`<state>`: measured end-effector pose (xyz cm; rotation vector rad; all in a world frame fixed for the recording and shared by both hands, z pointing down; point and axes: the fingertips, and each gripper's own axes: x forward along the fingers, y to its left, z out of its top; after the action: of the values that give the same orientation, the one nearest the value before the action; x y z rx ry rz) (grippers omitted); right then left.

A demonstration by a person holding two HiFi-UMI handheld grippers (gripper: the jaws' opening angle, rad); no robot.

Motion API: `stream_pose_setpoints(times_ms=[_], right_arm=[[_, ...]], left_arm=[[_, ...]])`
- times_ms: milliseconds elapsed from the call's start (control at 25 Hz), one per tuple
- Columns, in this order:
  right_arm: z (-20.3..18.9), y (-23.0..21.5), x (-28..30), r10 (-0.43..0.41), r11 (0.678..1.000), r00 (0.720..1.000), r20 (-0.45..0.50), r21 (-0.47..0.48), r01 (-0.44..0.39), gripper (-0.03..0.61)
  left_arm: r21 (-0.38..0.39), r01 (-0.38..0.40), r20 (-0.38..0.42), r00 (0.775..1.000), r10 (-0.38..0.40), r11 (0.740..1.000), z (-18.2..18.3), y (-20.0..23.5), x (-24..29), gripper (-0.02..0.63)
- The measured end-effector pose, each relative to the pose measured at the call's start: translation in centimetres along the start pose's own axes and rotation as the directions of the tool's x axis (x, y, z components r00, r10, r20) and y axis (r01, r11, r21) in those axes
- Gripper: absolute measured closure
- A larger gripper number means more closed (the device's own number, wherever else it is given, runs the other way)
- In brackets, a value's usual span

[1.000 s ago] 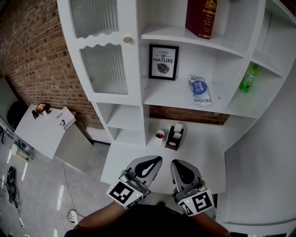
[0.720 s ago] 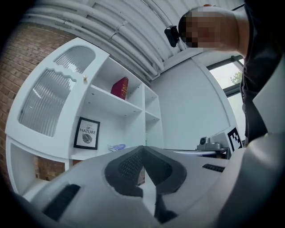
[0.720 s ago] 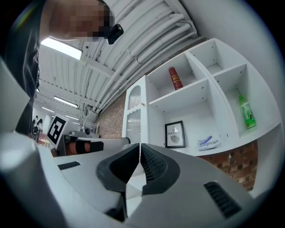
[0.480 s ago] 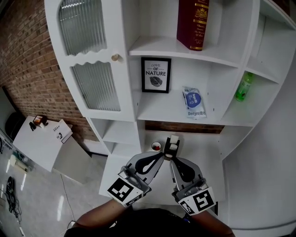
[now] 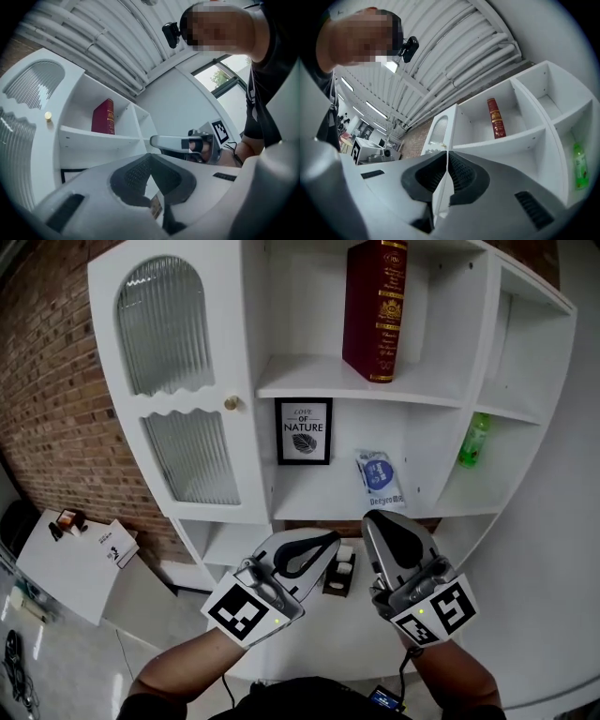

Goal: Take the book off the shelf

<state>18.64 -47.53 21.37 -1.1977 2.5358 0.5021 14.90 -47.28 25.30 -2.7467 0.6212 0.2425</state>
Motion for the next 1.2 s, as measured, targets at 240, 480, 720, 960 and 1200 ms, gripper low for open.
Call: stream_pose_setpoints(times_ms=[240,480,720,960,1200], right_arm=[[6.7,-3.0,3.7,0.010,0.988,0.998,0.056,-0.155,-0.001,0.557],[12.2,-7.1,7.6,-0.029,0.963,0.997,0.069,-0.264,0.046,0.552],[15.0,-11.4,11.3,-0.072,0.958,0.997,0.035,-0.277,0.079,0.456],[16.0,-16.9,15.2,-0.180,0.962,0.983,-0.017,-0.210,0.173,0.364],[16.0,-22.0,18.6,-0.275,0.958,0.958,-0.075,-0.100,0.267,0.306]], left_arm=[[0.093,0.061,0.015,0.998,-0.063,0.994,3.3,1.8,2.1,0.609],[0.135,0.087,0.033,0.995,-0.092,0.987,6.3,2.7,3.7,0.609],[0.191,0.075,0.082,0.992,-0.092,0.979,10.1,4.3,5.0,0.609],[0.262,0.051,0.115,0.990,-0.083,0.964,11.9,6.3,4.8,0.609],[0.259,0.033,0.104,0.993,-0.062,0.965,12.3,8.2,4.6,0.609]])
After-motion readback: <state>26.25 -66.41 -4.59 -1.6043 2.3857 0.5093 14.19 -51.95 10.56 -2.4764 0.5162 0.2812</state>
